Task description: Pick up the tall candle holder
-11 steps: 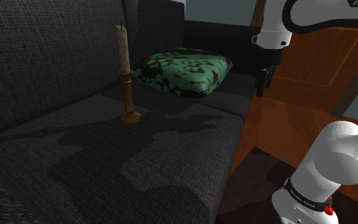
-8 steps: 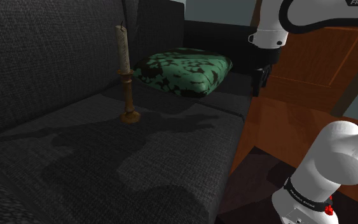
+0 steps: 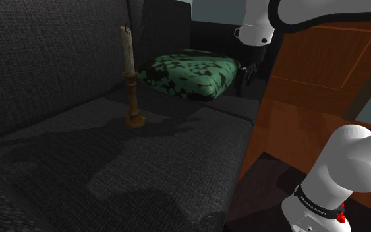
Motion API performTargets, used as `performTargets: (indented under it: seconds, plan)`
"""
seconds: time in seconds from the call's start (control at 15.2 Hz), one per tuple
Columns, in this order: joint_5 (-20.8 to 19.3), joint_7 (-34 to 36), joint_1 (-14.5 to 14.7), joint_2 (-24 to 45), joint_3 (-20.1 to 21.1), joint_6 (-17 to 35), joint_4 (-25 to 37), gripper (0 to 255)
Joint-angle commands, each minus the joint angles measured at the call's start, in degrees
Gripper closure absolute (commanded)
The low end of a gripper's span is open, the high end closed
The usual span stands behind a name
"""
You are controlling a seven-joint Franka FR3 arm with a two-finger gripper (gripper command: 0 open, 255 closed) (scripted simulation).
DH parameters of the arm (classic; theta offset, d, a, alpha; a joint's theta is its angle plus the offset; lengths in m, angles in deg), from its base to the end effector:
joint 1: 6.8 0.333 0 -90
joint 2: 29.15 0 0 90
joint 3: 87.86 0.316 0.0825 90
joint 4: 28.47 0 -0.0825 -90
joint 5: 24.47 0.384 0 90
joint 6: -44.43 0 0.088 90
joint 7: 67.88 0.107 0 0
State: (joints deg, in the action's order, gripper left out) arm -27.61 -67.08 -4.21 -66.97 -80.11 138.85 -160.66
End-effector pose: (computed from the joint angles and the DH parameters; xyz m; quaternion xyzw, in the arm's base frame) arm 0.3435 0.0677 0.5775 0.9951 0.0710 0.0038 0.0686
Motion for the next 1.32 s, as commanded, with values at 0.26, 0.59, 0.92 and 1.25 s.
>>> performTargets:
  seconds: [0.26, 0.59, 0.92, 1.25]
  plan:
    - [0.29, 5.02, 1.42, 7.55, 5.77, 4.52, 7.12, 0]
    - [-1.40, 9.26, 1.97, 14.29, 10.52, 7.37, 14.05, 0]
    - [-5.00, 13.94, 2.38, 21.66, 15.44, 9.01, 22.21, 0]
    - [-10.87, 19.11, 3.30, 30.04, 20.42, 9.03, 31.83, 0]
